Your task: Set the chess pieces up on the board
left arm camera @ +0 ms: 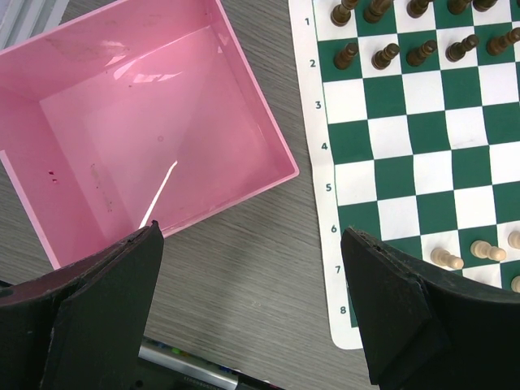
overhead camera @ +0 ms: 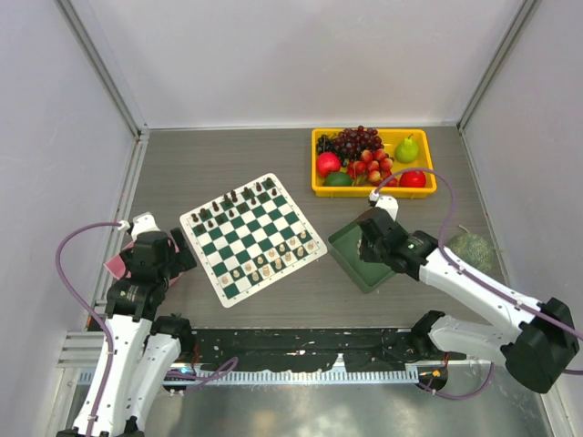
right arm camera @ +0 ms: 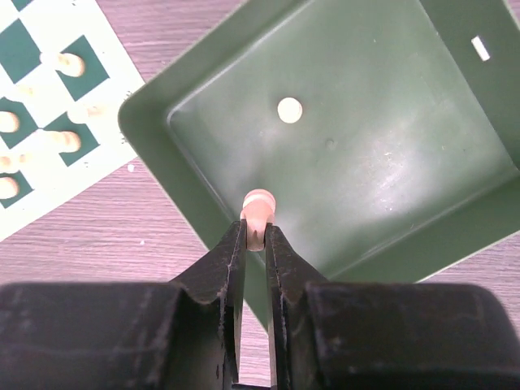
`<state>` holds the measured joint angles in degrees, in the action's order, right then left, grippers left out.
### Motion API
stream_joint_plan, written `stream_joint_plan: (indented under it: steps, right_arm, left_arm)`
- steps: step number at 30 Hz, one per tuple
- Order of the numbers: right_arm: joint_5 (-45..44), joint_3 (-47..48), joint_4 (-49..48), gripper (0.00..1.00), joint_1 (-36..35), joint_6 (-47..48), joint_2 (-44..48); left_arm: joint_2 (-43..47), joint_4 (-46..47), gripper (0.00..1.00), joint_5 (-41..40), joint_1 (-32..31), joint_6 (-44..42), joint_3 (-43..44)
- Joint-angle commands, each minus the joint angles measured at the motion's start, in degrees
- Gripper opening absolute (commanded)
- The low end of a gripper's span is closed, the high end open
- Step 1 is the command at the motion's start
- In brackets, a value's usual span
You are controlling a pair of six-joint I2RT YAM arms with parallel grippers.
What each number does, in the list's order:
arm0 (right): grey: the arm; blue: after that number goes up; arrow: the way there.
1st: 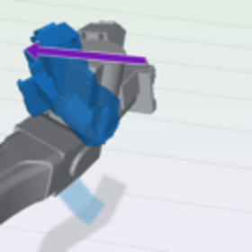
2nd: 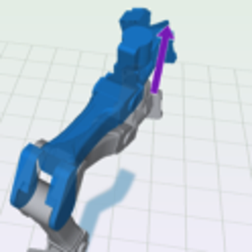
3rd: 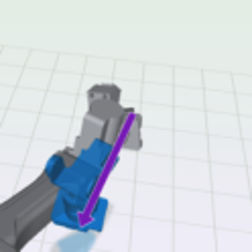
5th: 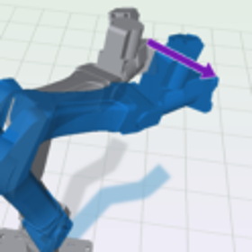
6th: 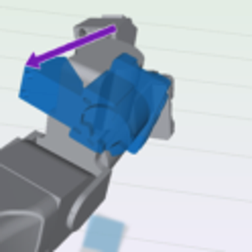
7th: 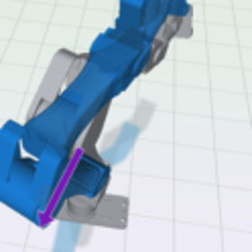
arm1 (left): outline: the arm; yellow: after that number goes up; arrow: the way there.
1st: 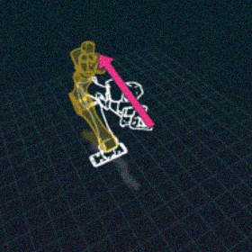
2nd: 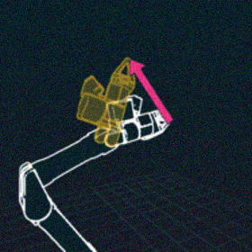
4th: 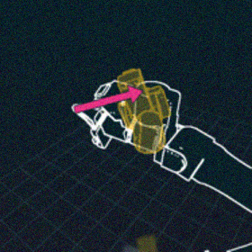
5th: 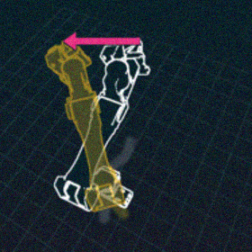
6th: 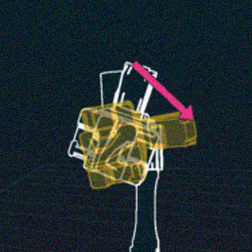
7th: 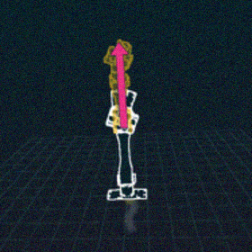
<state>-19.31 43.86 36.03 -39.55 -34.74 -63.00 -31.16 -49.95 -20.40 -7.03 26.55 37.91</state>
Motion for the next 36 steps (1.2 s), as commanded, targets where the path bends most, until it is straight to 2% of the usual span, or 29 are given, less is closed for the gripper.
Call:
stream_joint_plan:
  steps: [1,7,14,16,23,31,36]
  right_arm:
    - [0.32,2.99,-2.10,0.06,-0.61,1.07,4.90]
    - [4.89,7.99,-1.93,0.07,-3.69,3.62,5.09]
    - [6.74,16.33,-3.06,0.07,-12.72,5.30,-1.85]
    - [7.88,18.62,-5.26,0.07,-16.06,4.86,-5.01]
    - [6.83,33.03,-3.78,0.07,-28.20,5.82,-22.31]
    - [8.50,49.29,3.95,0.07,-32.95,8.90,-39.46]
    - [8.24,53.96,4.75,0.07,-34.80,9.69,-45.71]
  left_arm:
    - [0.31,2.23,0.99,0.19,0.26,-0.71,0.67]
    - [0.40,2.41,0.99,0.36,0.26,-0.79,0.59]
    - [0.83,2.41,0.99,0.10,0.35,-0.79,0.59]
    - [0.83,2.49,0.99,0.01,0.35,-0.79,0.59]
    - [1.27,2.05,0.99,-0.78,0.35,-0.53,0.59]
    - [1.62,1.88,0.99,-1.57,0.35,-0.53,0.76]
    - [2.85,1.96,0.99,-2.09,0.35,-0.53,0.59]
